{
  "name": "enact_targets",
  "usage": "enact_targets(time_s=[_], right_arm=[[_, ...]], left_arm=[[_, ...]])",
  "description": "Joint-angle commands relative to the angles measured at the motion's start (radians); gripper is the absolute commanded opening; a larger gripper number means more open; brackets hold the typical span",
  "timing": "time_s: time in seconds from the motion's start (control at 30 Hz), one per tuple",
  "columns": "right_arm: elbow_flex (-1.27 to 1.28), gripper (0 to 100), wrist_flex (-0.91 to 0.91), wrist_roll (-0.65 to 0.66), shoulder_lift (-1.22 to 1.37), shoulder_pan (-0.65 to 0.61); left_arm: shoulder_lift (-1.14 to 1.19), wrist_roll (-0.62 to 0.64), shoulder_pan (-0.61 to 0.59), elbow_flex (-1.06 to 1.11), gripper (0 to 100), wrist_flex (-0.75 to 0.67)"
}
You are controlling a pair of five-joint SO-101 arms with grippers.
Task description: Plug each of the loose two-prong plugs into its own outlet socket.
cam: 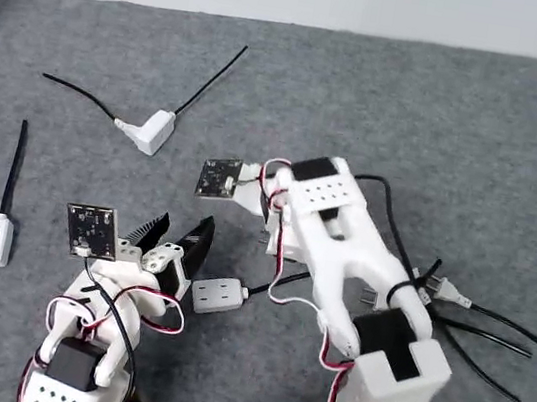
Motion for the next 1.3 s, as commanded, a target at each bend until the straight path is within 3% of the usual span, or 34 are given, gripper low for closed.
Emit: enact_targets(time_s=[0.0,0.07,0.27,1.03,1.27], right_arm=[[0.037,11.7,-0.077,-0.015,-0.062,0.016],[0.041,13.5,-0.077,-0.017,-0.058,0.015],[0.044,32.8,-0.050,0.008,-0.036,0.013],[0.040,30.6,-0.088,0.035,0.076,-0.030],[0.040,25.5,-0.088,0.035,0.077,-0.030]], left_arm=[[-0.017,-0.012,0.008,-0.005,22,-0.002],[-0.017,-0.012,0.008,-0.005,22,-0.002],[-0.017,-0.012,0.008,-0.005,22,-0.002],[-0.017,-0.014,0.008,-0.005,22,-0.003],[-0.017,-0.014,0.008,-0.005,22,-0.003]])
